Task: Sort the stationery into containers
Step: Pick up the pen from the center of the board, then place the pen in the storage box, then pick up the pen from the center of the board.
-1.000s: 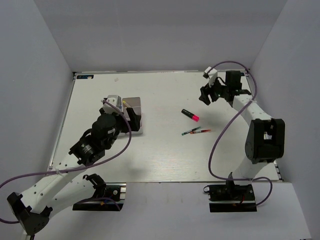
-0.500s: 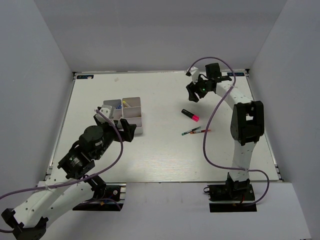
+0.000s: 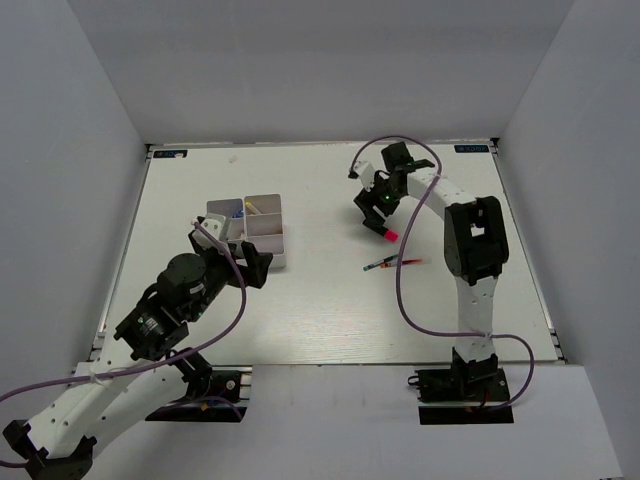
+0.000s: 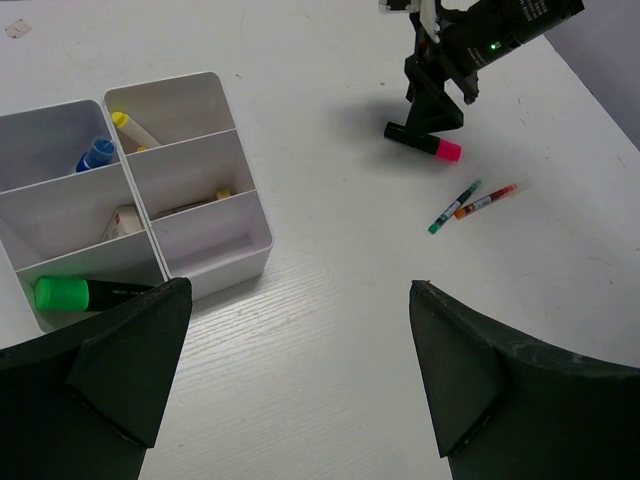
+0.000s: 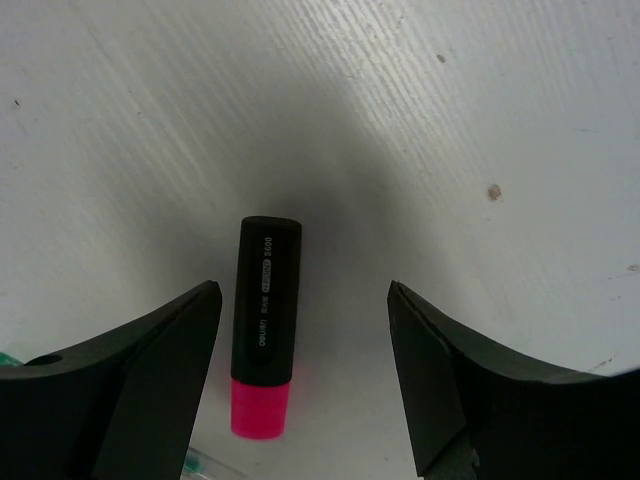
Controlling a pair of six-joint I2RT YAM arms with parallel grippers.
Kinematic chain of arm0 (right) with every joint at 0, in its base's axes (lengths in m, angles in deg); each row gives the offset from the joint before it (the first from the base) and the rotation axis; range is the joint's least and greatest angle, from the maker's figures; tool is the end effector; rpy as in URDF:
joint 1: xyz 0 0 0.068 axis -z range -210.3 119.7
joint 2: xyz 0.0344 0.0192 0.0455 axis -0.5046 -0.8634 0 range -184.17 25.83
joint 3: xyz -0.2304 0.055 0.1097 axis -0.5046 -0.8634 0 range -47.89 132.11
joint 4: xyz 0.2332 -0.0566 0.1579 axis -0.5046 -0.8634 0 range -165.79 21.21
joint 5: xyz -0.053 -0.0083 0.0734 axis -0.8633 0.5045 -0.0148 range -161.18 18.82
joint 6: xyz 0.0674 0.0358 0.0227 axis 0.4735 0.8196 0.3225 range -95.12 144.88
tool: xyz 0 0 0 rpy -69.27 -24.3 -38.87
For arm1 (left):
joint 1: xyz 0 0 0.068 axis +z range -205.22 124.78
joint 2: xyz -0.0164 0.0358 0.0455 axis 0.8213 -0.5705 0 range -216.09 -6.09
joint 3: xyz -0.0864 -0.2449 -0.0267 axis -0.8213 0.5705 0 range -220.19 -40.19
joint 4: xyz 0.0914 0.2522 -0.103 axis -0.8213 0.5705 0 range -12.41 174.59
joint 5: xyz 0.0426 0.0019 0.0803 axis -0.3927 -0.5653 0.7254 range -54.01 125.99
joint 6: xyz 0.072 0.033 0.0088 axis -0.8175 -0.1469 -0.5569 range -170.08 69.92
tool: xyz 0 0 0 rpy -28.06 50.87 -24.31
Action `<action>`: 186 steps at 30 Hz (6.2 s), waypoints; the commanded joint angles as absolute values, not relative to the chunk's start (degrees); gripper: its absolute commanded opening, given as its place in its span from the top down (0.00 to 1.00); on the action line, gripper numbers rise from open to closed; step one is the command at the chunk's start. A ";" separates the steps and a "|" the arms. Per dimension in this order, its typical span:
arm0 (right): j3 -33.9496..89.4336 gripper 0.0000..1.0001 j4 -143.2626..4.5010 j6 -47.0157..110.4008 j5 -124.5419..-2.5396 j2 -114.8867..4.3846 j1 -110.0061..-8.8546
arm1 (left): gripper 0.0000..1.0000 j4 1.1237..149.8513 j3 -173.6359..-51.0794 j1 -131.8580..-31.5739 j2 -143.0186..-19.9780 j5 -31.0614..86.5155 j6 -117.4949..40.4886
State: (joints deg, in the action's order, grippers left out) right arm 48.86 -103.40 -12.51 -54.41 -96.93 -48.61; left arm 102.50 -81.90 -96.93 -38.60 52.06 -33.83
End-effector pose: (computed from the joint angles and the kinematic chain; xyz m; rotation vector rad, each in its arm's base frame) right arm 0.4645 0.1746 0.1381 -1.2922 2.2330 0.2627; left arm 0.1632 -0.1200 0.3138 0.2143 1.8453 -0.4500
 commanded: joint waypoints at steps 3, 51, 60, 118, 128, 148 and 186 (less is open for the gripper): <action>49.58 0.27 -106.75 -14.67 -57.29 -97.48 -50.52 | 0.00 102.64 -81.76 -96.61 -38.26 50.40 -34.61; 73.29 1.00 -106.52 -14.94 -21.97 -93.78 -75.65 | 0.00 88.50 -74.91 -96.61 -16.64 26.68 -39.44; 81.39 1.00 -96.48 -11.42 -21.08 -103.98 -81.72 | 0.00 87.43 -74.38 -96.09 -15.58 21.66 -40.50; 80.16 0.44 -82.32 -4.30 -24.42 -112.25 -84.88 | 0.00 86.38 -74.38 -91.34 -16.64 18.41 -39.98; 78.68 0.54 -93.99 -10.36 -31.18 -100.92 -82.52 | 0.00 86.38 -73.85 -90.81 -16.64 19.55 -39.45; 30.33 0.49 -111.57 -40.31 -54.48 -74.27 -62.39 | 0.27 92.26 -76.75 -90.81 -27.09 22.01 -39.45; 23.48 0.94 -108.34 -50.97 -62.83 -85.70 -64.75 | 0.19 93.41 -76.75 -90.81 -26.04 23.16 -39.45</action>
State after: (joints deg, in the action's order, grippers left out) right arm 24.71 -110.37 -51.30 -62.36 -82.77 -63.97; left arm 93.05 -74.82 -91.05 -26.54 22.95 -39.25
